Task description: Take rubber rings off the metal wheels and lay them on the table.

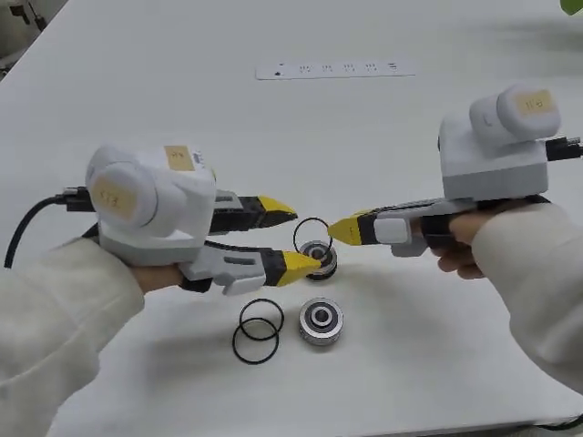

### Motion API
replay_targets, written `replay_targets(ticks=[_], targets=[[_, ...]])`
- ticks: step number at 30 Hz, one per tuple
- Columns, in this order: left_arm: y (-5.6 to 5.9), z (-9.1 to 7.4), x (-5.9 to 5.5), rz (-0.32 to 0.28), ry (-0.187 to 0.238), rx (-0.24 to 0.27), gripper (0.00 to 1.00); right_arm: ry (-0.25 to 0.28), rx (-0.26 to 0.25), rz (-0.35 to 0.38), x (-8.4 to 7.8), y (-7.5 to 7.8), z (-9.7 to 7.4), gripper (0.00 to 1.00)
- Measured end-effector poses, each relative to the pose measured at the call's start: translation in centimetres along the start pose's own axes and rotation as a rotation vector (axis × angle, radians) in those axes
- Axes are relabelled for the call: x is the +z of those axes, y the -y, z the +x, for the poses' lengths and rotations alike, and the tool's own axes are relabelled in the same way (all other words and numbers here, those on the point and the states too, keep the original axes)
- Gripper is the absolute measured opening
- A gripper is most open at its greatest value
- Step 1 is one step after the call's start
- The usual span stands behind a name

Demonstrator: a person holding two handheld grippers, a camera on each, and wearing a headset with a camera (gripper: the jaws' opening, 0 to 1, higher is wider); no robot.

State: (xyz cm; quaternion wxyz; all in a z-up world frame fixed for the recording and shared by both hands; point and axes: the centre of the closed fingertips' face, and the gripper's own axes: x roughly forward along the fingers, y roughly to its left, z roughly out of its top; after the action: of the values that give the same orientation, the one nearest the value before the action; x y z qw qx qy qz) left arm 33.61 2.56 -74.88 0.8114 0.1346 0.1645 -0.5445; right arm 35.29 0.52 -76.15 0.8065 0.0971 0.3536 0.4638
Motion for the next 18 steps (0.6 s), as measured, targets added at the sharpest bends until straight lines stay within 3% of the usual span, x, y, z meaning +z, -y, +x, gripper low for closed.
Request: replay_targets(ticks=[3, 6, 11, 14, 18], targets=[[-0.4, -0.8, 0.3, 0.004, -0.001, 0.012, 0.49, 0.012, 0.004, -0.001, 0.4, -0.3, -0.1, 0.0], [-1.0, -2.1, 1.0, -0.031, 0.004, 0.027, 0.55, 0.018, 0.011, -0.004, 0.6, -0.7, -0.2, 0.0], [-1.8, -3.8, 2.7, -0.065, 0.066, 0.056, 0.63, 0.024, 0.035, -0.004, 0.8, -1.6, -0.2, 0.0], [-2.0, -4.4, 3.0, -0.066, 0.073, 0.072, 0.71, 0.022, 0.046, -0.007, 0.9, -2.1, -0.1, 0.0], [-1.9, -5.1, 2.8, -0.05, 0.057, 0.083, 0.73, 0.019, 0.06, -0.017, 1.0, -2.8, 0.0, 0.0]])
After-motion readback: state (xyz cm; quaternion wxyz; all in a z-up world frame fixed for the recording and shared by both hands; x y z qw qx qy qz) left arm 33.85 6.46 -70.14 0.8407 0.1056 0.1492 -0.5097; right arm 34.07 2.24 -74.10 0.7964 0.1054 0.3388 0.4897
